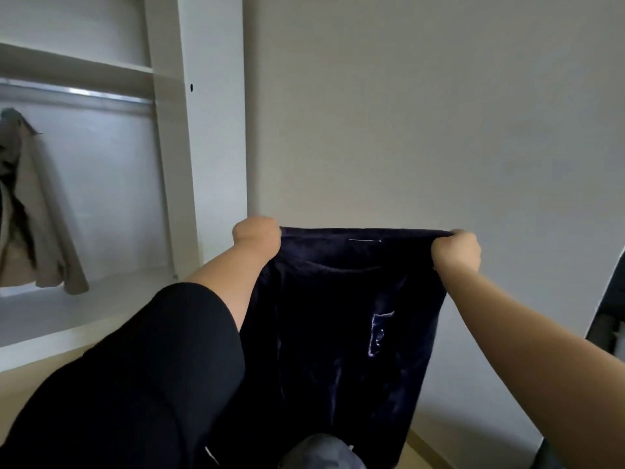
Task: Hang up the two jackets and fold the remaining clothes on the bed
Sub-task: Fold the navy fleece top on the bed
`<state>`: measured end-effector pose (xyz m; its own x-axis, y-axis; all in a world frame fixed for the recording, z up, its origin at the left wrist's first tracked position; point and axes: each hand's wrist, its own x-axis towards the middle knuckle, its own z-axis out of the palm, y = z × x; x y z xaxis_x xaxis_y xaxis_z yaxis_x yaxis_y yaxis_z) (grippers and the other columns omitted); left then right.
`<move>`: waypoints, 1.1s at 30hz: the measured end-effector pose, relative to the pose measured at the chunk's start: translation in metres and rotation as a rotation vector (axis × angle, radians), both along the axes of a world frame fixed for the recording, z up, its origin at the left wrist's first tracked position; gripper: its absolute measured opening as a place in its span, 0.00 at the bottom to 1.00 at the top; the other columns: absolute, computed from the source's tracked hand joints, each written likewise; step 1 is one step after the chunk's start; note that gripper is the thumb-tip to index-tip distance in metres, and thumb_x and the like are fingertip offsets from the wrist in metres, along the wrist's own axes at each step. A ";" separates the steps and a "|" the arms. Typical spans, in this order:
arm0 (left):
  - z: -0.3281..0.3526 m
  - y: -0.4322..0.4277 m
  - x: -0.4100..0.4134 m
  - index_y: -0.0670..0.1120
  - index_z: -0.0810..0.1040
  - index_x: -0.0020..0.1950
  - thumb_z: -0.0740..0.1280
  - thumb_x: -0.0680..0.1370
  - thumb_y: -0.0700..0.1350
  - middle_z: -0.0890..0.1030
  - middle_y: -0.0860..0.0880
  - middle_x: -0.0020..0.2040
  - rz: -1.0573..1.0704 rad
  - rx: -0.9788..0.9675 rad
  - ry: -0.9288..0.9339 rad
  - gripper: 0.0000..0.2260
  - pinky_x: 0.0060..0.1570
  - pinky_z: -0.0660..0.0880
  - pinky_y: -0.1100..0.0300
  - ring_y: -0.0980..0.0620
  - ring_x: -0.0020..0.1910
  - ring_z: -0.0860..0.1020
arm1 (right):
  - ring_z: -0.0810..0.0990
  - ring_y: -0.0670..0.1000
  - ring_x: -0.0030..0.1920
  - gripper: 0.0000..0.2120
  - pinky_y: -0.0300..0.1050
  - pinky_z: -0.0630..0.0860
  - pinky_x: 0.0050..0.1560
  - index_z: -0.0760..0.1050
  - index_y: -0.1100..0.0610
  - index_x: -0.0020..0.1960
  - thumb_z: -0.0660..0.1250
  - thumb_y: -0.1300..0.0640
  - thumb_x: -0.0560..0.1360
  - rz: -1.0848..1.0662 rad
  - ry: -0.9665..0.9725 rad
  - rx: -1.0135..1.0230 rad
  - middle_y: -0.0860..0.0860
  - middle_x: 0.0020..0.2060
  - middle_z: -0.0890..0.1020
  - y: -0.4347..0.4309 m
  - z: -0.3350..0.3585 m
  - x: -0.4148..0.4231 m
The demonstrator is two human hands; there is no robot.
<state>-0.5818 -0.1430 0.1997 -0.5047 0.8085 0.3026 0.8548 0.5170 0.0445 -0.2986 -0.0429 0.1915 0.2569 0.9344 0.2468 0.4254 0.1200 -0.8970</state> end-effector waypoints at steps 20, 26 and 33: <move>0.037 0.030 0.132 0.48 0.61 0.73 0.54 0.81 0.44 0.67 0.44 0.71 -0.321 0.408 -1.433 0.20 0.58 0.70 0.46 0.41 0.65 0.69 | 0.75 0.59 0.57 0.15 0.47 0.71 0.50 0.66 0.64 0.63 0.54 0.65 0.77 -0.252 0.244 0.141 0.59 0.59 0.74 -0.039 0.051 0.112; 0.103 0.013 0.207 0.55 0.52 0.77 0.54 0.81 0.47 0.61 0.47 0.75 -0.502 0.616 -1.459 0.25 0.64 0.67 0.45 0.41 0.71 0.63 | 0.70 0.52 0.46 0.16 0.43 0.66 0.47 0.64 0.62 0.63 0.54 0.65 0.76 -0.349 0.254 0.400 0.57 0.57 0.75 -0.093 0.117 0.175; 0.166 -0.026 0.292 0.55 0.41 0.77 0.51 0.82 0.43 0.55 0.47 0.77 -0.709 0.773 -1.477 0.27 0.71 0.58 0.42 0.42 0.73 0.59 | 0.76 0.58 0.57 0.16 0.42 0.66 0.50 0.62 0.62 0.64 0.57 0.62 0.77 -0.462 0.222 0.634 0.58 0.62 0.73 -0.152 0.179 0.244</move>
